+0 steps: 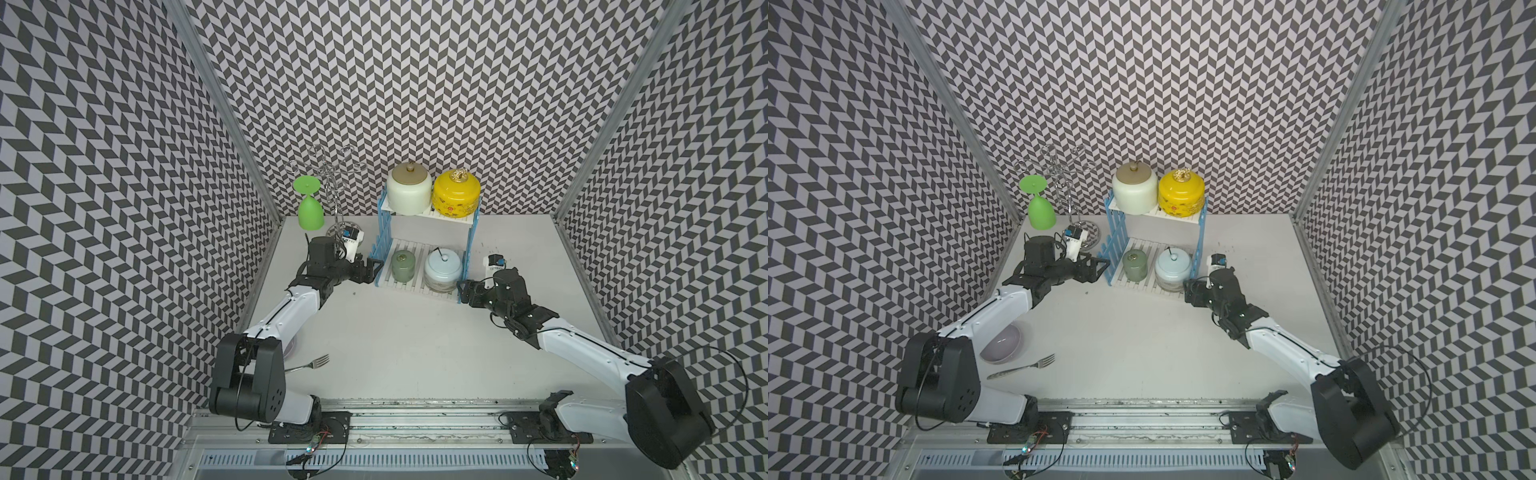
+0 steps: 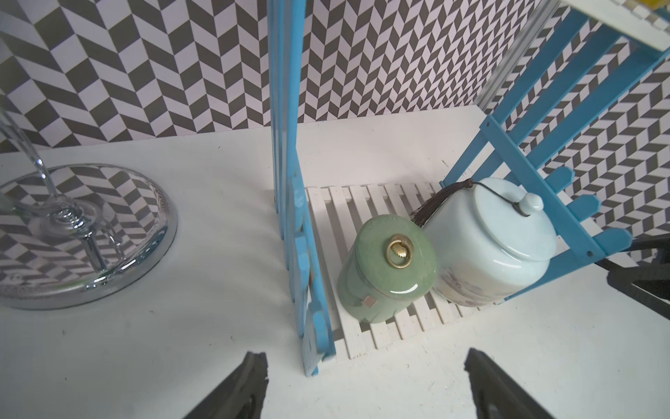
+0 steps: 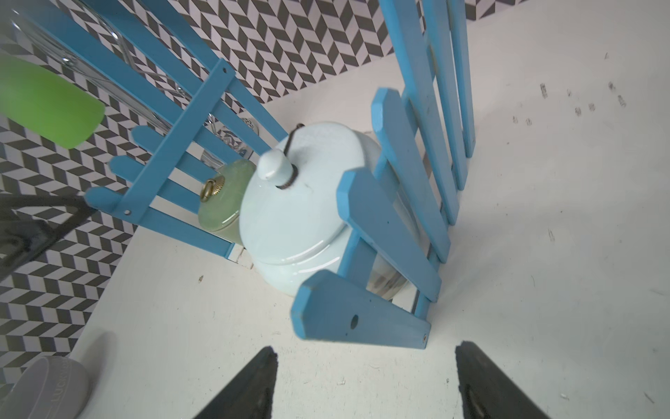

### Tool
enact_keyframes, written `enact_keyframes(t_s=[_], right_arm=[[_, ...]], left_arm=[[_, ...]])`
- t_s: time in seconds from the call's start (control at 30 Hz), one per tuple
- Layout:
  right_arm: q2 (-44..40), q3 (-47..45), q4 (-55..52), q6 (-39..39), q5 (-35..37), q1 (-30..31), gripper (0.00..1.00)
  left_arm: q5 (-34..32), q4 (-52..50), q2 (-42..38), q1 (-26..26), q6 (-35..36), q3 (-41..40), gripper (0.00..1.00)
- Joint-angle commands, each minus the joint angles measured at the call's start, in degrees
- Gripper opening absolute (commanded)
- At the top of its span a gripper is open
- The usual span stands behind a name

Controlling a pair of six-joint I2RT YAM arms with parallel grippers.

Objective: Remove the tea canisters from the shelf
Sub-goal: Move the shelf to the center of the board.

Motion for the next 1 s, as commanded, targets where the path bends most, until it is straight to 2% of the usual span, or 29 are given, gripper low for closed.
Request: enact_keyframes(t_s=[0.0, 0.13, 0.23, 0.33, 0.7, 0.97], right_arm=[[1.8, 1.5, 1.6, 0.1, 0.3, 0.5, 0.72], [3.2, 1.9, 1.3, 0.0, 0.4, 0.5, 0.58], [3.6, 1.9, 1.0, -0.4, 1.2, 0.4, 0.42], [4.1, 2.5, 0.4, -1.1, 2.3, 0.5, 0.31], [7.0, 7.0, -2.3, -3.9, 7.5, -0.5, 0.14], [9.6, 9.9, -2.9, -6.2, 8.0, -2.8, 0.11]], left_arm=[[0.9, -5.4, 3.2, -0.8, 0.0, 4.2, 0.83], [0.7, -6.3, 5.2, -1.1, -0.1, 5.3, 0.82], [1.1, -6.1, 5.3, -1.7, -0.1, 5.0, 0.8], [1.7, -6.1, 5.2, -2.3, 0.1, 5.0, 0.79], [2.2, -7.2, 6.0, -3.6, 0.8, 6.1, 0.58], [2.2, -8.3, 7.2, -4.3, 0.8, 8.0, 0.46]])
